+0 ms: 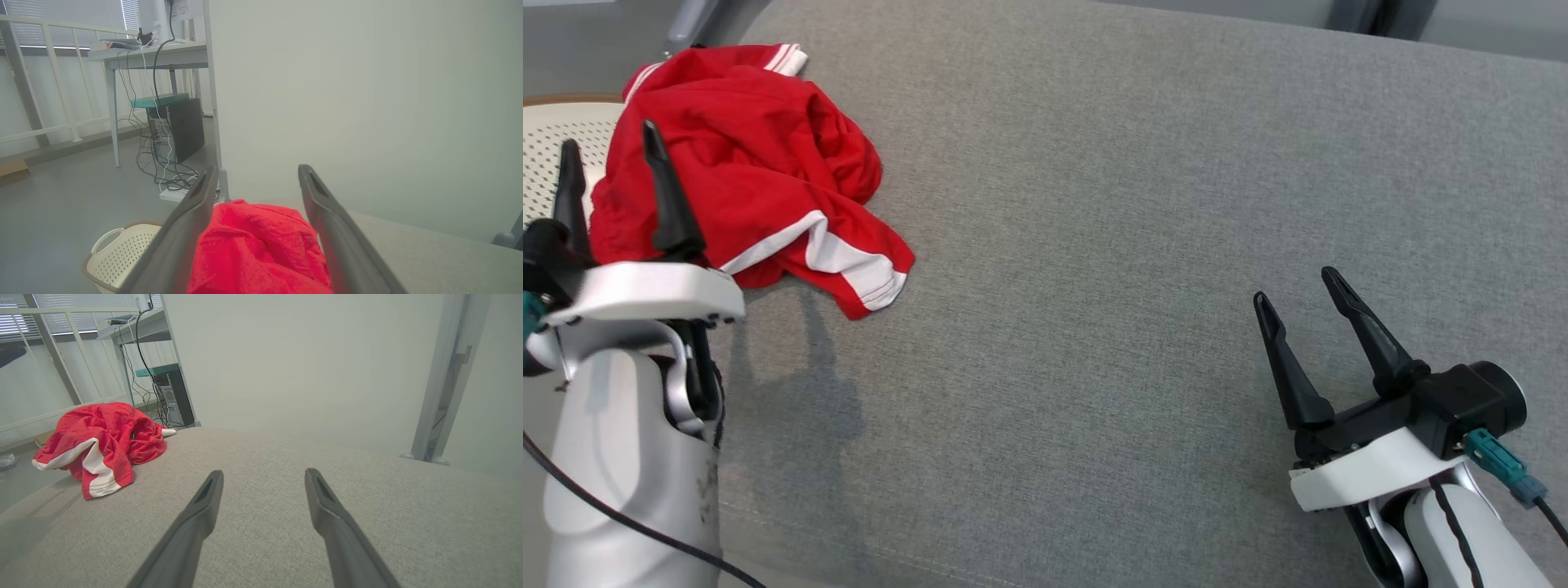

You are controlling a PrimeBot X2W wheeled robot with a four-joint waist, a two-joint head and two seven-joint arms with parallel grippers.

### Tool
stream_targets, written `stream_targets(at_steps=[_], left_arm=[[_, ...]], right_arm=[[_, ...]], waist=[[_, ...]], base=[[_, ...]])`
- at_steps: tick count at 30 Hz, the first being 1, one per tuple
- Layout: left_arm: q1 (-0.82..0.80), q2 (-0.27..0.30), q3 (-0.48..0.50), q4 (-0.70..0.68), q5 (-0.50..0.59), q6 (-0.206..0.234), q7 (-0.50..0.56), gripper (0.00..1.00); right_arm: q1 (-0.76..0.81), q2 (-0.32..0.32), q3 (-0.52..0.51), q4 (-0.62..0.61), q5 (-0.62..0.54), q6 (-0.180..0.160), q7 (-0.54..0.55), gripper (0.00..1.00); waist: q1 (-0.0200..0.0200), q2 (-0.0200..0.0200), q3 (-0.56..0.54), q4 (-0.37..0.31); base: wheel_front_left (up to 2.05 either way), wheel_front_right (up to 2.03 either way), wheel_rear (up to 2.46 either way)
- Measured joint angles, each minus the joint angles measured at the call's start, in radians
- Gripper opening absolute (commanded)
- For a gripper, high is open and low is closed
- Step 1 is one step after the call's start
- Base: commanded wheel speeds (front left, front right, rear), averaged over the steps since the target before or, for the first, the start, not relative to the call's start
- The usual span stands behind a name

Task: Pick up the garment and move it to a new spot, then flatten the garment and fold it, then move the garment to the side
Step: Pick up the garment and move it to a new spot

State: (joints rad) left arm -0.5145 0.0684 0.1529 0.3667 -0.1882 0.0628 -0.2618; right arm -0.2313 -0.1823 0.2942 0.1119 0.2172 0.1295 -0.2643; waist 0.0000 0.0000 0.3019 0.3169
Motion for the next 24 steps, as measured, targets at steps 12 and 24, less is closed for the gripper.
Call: stream_targets(at_steps=[12,24], left_arm=[[-0.337,0.106,0.061,0.536,-0.032,0.009,0.198,1.00],[-0.480,0.170,0.001,0.800,-0.013,0.000,0.511,1.00]], right_arm=[[-0.037,-0.024,0.031,-0.003,0.048,0.000,0.000,1.00],[-0.073,-0.013,0.043,0.021,0.064,0.000,0.000,1.00]], waist=[[0.0000,0.0000,0.075,-0.070],[0.0000,0.0000,0.103,-0.109]], base=[[0.00,0.00,0.00],[0.00,0.00,0.00]])
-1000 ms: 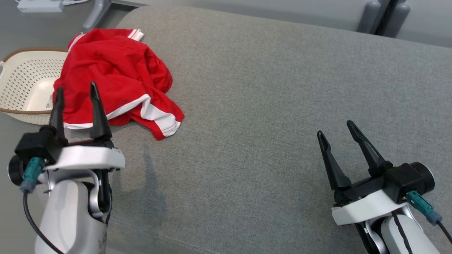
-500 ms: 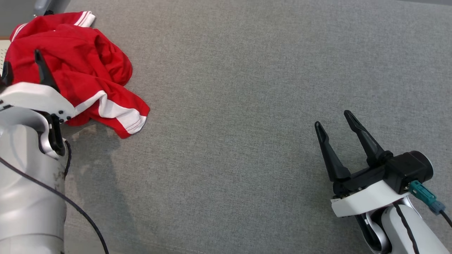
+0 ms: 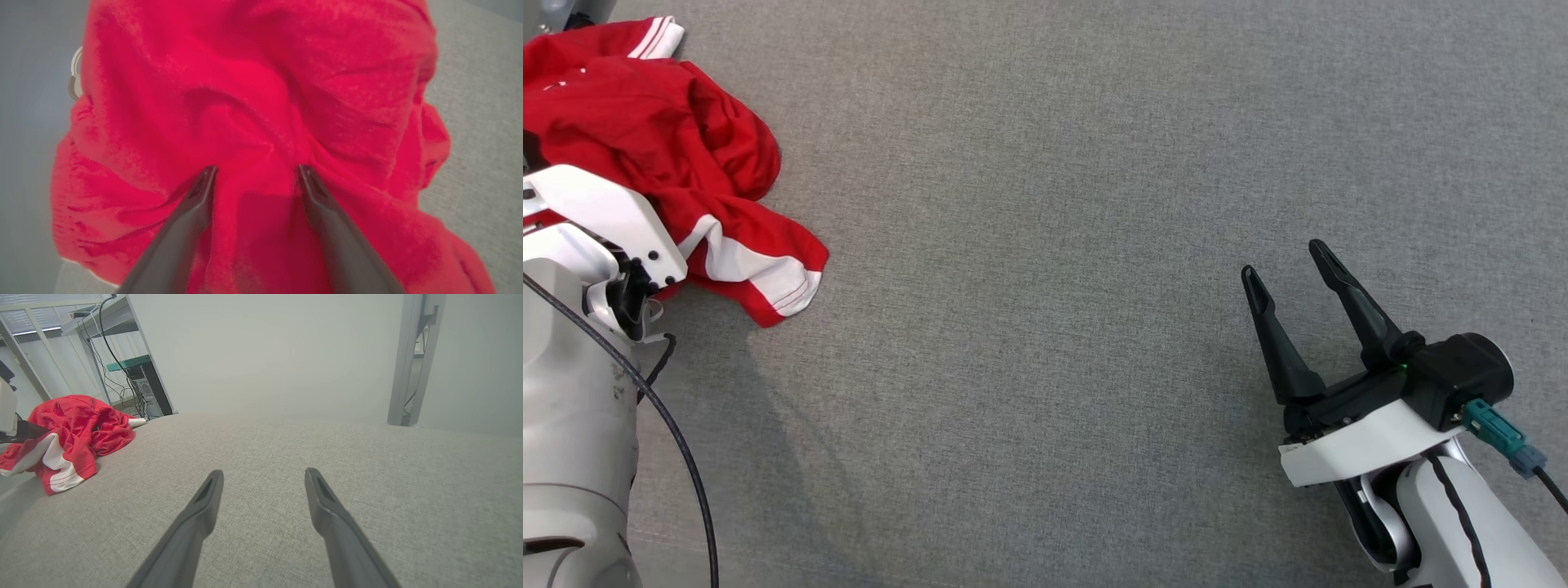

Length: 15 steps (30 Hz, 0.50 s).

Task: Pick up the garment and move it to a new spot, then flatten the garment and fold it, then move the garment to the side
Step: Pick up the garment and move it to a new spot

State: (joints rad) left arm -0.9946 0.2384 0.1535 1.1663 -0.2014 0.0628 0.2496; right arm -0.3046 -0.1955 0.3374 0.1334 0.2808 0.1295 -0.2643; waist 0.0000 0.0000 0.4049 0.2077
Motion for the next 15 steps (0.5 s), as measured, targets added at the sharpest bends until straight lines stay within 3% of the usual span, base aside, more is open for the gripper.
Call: stream_targets(at_steps=[3,4,5,11,15], left_arm=[[0.001,-0.004,-0.006,0.020,0.000,-0.002,-0.005,1.00],[0.002,-0.004,-0.006,0.025,-0.001,-0.002,-0.013,0.79],[0.004,-0.005,-0.007,0.030,-0.002,-0.002,-0.020,0.00],[0.019,-0.010,-0.015,0.035,-0.004,-0.006,-0.104,0.00],[0.025,-0.016,0.005,0.008,-0.026,0.008,-0.246,0.00]], right_arm=[[-0.006,0.001,0.001,-0.006,0.011,0.000,0.000,1.00],[-0.008,0.001,0.002,-0.009,0.012,0.000,0.000,1.00],[-0.009,0.000,0.002,-0.013,0.012,0.000,0.000,1.00],[-0.009,-0.007,-0.003,-0.022,0.020,0.000,0.000,1.00],[-0.008,-0.007,-0.004,-0.021,0.020,0.000,0.000,1.00]], waist=[[0.0000,0.0000,0.006,-0.007],[0.0000,0.0000,0.008,-0.008],[0.0000,0.0000,0.009,-0.009],[0.0000,0.0000,0.011,-0.008],[0.0000,0.0000,0.002,-0.003]], base=[[0.00,0.00,0.00],[0.00,0.00,0.00],[0.00,0.00,0.00],[0.00,0.00,0.00],[0.00,0.00,0.00]])
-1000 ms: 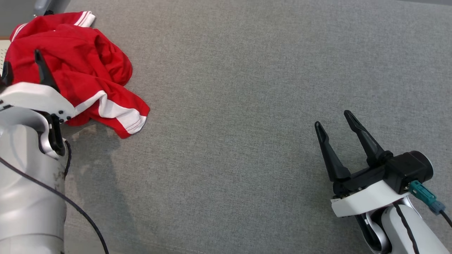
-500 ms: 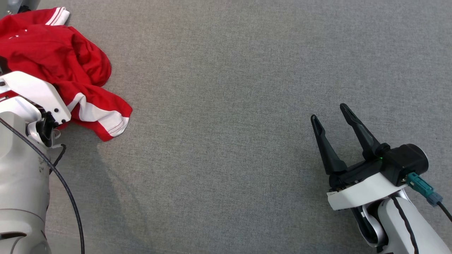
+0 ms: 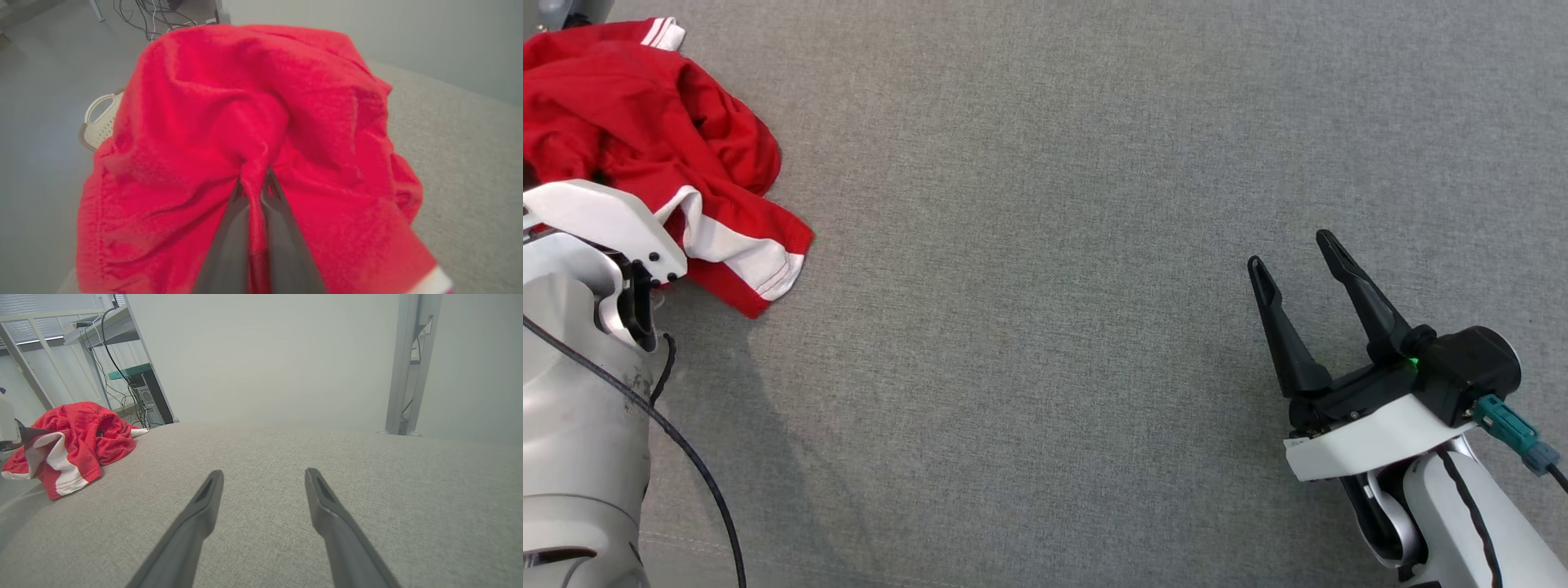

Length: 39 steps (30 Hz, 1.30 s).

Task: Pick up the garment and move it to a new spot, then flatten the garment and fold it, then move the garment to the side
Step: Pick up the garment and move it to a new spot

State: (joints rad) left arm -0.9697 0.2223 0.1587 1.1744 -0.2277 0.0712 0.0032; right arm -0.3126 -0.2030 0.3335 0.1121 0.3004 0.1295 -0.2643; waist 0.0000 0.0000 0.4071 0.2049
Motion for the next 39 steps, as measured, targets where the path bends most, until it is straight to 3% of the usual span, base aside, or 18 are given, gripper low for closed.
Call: stream_targets(at_steps=[6,11,23,31,39], left_arm=[[0.036,-0.001,0.006,-0.032,-0.012,-0.016,-0.174,0.00],[0.068,-0.001,0.022,-0.097,-0.031,-0.032,-0.251,0.00],[0.256,-0.014,0.034,-0.545,0.001,-0.036,-0.265,0.00],[0.288,-0.045,0.016,-0.694,-0.030,-0.089,-0.251,0.00],[0.320,-0.074,-0.045,-0.811,-0.031,-0.106,-0.177,0.00]], right_arm=[[0.015,0.007,-0.001,0.005,0.000,0.000,0.000,1.00],[0.025,0.024,-0.007,0.005,0.015,0.000,0.000,1.00],[0.077,0.058,-0.035,0.011,0.026,0.000,0.000,1.00],[0.090,0.080,-0.042,0.010,0.034,0.000,0.000,1.00],[0.097,0.101,-0.052,0.003,0.035,0.000,0.000,1.00]], waist=[[0.0000,0.0000,-0.029,0.006],[0.0000,0.0000,-0.059,0.005],[0.0000,0.0000,-0.146,-0.032],[0.0000,0.0000,-0.182,-0.073],[0.0000,0.0000,-0.210,-0.155]], base=[[0.00,0.00,0.00],[0.00,0.00,0.00],[0.00,0.00,0.00],[0.00,0.00,0.00],[0.00,0.00,0.00]])
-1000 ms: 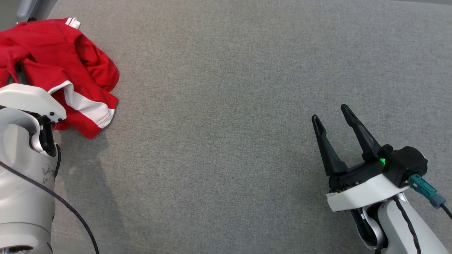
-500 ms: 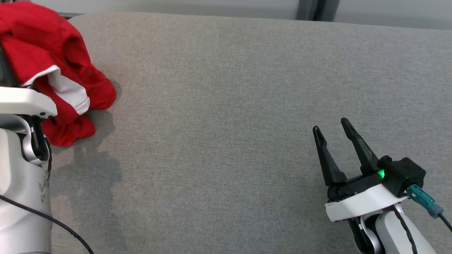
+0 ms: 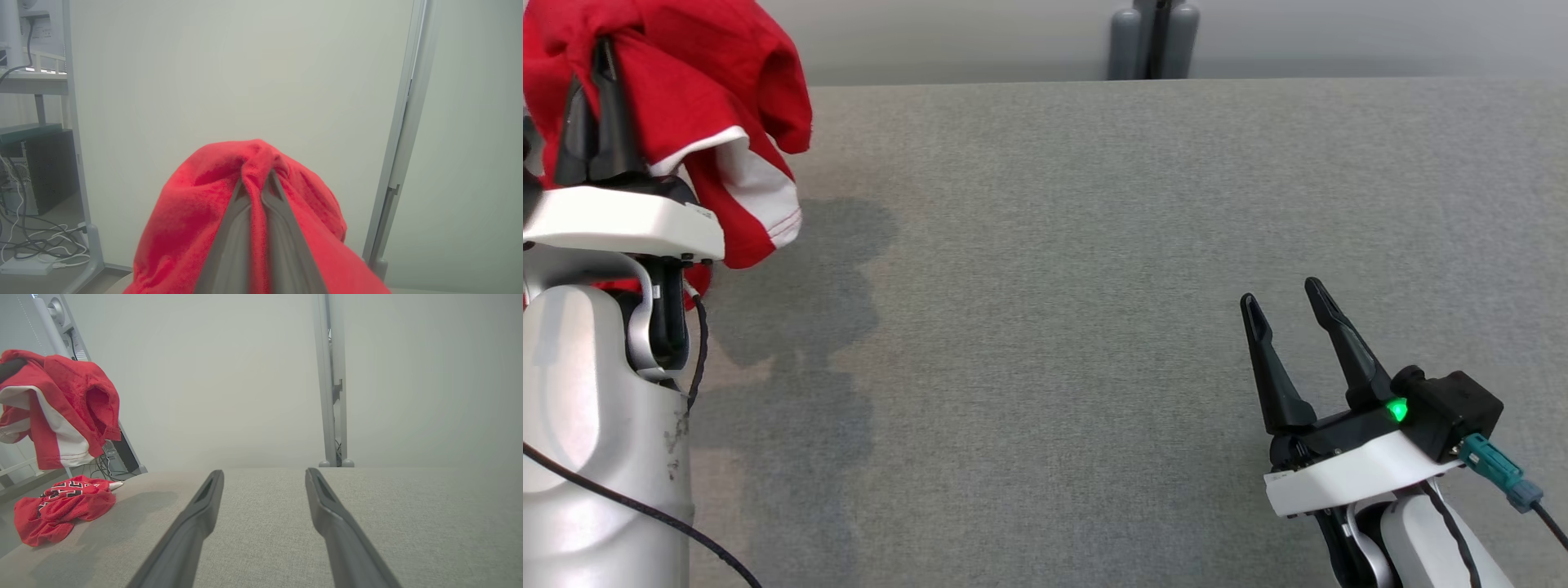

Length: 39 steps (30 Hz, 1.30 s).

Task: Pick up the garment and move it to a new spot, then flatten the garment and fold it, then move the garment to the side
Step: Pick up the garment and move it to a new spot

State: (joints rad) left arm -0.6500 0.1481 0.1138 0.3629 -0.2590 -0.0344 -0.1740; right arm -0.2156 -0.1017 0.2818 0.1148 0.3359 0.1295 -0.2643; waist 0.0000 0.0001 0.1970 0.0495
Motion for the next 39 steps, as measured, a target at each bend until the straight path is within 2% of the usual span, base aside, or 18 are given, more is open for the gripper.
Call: stream_targets(at_steps=[11,24,30,34,39], left_arm=[[0.004,-0.060,-0.099,-0.055,0.002,-0.003,0.064,0.00],[-0.033,-0.097,-0.256,0.059,-0.015,0.009,0.069,0.00],[-0.017,-0.100,-0.315,0.157,-0.029,0.018,0.068,0.00],[0.005,-0.100,-0.361,0.248,-0.028,0.019,0.051,0.00],[0.016,-0.100,-0.435,0.361,-0.078,0.018,0.028,0.00]], right_arm=[[-0.002,0.018,-0.030,-0.019,-0.002,0.000,0.000,1.00],[0.002,0.039,-0.031,-0.023,0.002,0.000,0.000,1.00],[0.006,0.044,-0.029,-0.027,0.007,0.000,0.000,1.00],[0.006,0.047,-0.027,-0.026,0.007,0.000,0.000,1.00],[0.005,0.050,-0.017,-0.025,0.007,0.000,0.000,1.00]], waist=[[0.0000,0.0000,-0.001,-0.167],[0.0000,0.0000,0.020,-0.353],[0.0000,0.0000,0.028,-0.398],[0.0000,0.0000,0.034,-0.408],[0.0000,0.0000,0.044,-0.412]], base=[[0.00,0.00,0.00],[0.00,0.00,0.00],[0.00,0.00,0.00],[0.00,0.00,0.00],[0.00,0.00,0.00]])
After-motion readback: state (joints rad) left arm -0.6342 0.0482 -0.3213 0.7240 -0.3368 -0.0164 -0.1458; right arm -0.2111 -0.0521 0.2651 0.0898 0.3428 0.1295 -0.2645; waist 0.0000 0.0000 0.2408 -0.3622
